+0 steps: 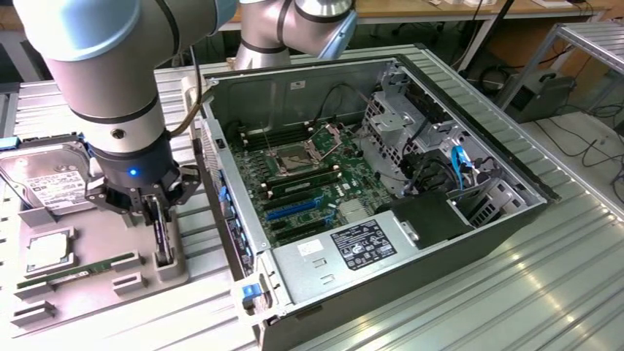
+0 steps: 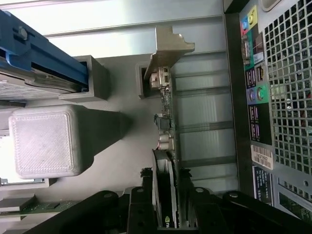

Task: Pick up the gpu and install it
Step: 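Pick up the gpu and move the gpu toward the slot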

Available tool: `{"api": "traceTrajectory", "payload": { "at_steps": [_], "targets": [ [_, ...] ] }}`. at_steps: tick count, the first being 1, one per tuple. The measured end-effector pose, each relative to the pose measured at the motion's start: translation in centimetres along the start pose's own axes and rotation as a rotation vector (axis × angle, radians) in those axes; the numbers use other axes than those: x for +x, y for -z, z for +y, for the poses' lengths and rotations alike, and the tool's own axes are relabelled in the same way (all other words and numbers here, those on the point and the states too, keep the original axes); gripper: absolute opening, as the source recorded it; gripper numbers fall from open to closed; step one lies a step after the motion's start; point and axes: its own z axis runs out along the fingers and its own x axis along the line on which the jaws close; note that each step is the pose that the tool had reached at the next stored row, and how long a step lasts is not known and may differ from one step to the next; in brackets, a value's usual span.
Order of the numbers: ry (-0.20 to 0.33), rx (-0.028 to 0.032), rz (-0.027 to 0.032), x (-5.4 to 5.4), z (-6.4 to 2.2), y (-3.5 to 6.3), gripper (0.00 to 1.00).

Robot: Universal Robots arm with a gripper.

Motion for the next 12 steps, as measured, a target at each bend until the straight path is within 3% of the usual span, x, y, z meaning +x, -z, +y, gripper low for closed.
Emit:
{"api": "traceTrajectory", "payload": {
  "at_steps": [1, 7, 12],
  "targets": [
    [0.0, 0.0001, 0.0005, 0.0, 0.0, 0.0, 0.28],
    [0.009, 0.0001, 0.001, -0.01, 0.0, -0.03, 0.27],
    [0.091, 0.0011, 0.0043, -0.01, 0.0, -0.04, 0.27]
  ]
}}
